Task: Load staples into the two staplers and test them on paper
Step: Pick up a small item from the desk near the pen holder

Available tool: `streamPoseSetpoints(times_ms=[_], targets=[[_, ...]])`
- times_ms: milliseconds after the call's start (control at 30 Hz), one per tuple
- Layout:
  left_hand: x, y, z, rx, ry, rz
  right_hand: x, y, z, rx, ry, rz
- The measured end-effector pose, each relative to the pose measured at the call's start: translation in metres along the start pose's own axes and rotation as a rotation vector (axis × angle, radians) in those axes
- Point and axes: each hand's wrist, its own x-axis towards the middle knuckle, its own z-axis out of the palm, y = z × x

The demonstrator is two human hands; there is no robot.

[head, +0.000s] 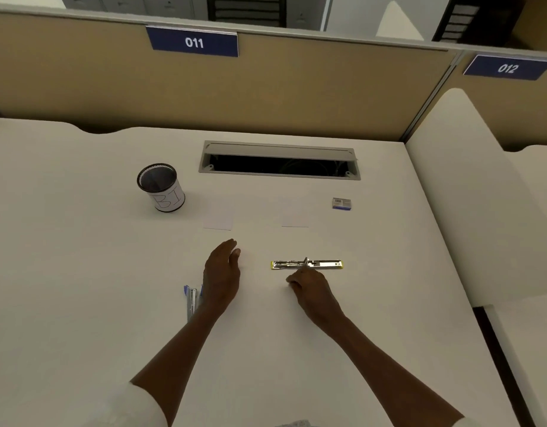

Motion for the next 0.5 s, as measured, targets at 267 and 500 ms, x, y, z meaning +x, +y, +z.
streamPoseSetpoints(times_ms=[267,500], targets=[[0.038,-0.048,-0.051,0.052,0.068,-0.075,0.056,-0.082,-0.015,0.231,0.073,0.008],[0.066,-0.094,-0.074,0.162,0.068,-0.120,0.119,-0.130,-0.015,0.251,0.027,-0.073]])
